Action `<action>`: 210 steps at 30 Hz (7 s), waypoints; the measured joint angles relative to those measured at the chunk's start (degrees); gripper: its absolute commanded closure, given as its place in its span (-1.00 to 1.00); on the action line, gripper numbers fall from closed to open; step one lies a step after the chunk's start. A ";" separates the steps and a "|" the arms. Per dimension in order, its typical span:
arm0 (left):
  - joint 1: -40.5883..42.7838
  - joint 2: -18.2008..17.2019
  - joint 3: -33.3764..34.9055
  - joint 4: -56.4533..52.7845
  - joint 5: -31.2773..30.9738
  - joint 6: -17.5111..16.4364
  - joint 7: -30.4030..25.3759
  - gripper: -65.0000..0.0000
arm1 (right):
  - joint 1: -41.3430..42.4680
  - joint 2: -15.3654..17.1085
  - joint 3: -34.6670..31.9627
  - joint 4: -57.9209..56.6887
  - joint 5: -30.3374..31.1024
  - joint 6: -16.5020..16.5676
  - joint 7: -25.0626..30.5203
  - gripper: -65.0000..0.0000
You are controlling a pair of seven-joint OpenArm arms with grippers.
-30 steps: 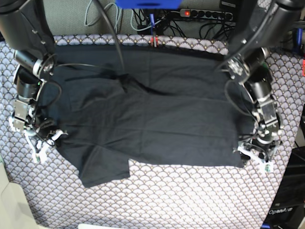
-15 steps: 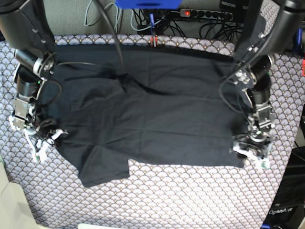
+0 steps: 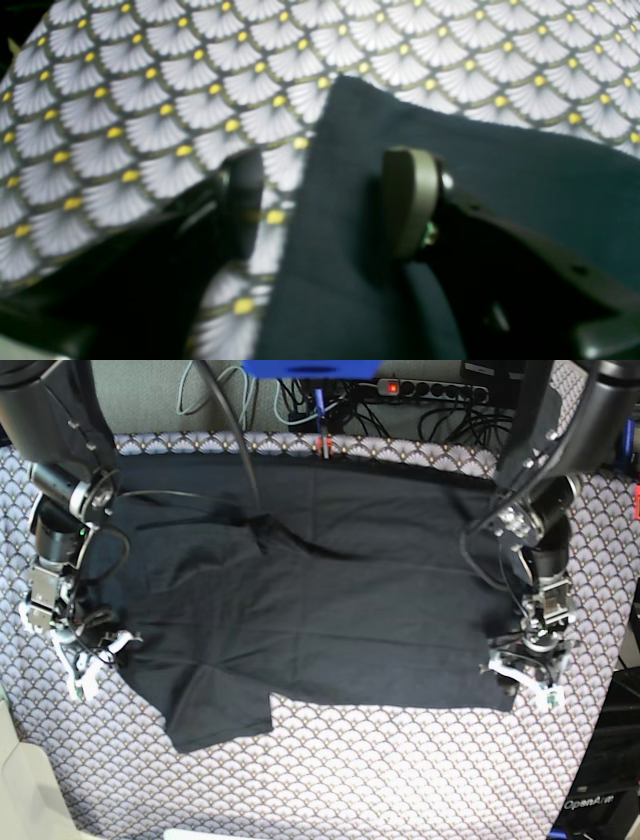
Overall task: Fold the T-shirt properly
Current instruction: 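Close both grippers on the shirt edge, left gripper near the hem corner, then lift the gripped edge and fold it over toward the robot with both grippers, then lay the folded edge down and open the right gripper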
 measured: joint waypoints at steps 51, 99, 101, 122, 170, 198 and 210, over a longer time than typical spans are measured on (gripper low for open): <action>1.53 1.09 0.00 -0.50 -0.59 -3.43 -0.79 1.00 | -4.98 -0.42 0.00 9.66 -0.72 0.20 -1.68 1.00; 33.66 18.78 -2.21 72.24 0.04 -18.97 20.02 1.00 | -50.95 -17.40 5.35 76.08 0.63 0.61 -1.75 1.00; 33.68 18.75 -2.25 72.24 -1.01 -18.95 19.98 1.00 | -52.24 -18.51 7.15 76.06 0.61 0.68 0.22 1.00; 43.25 17.81 -2.14 76.32 -8.04 -18.73 19.52 1.00 | -64.37 -24.22 11.26 74.66 0.42 0.61 15.34 1.00; 47.12 13.66 -5.05 68.17 -12.92 -19.19 19.61 1.00 | -68.08 -24.87 16.68 62.77 0.22 0.79 27.52 1.00; 48.04 13.22 -9.86 68.61 -17.25 -25.64 19.56 0.24 | -62.95 -22.49 24.04 62.60 0.13 0.68 18.53 0.37; 48.22 13.27 -9.86 68.48 -17.25 -26.49 19.58 -0.04 | -56.30 -16.70 27.80 63.14 -0.11 0.44 17.55 0.37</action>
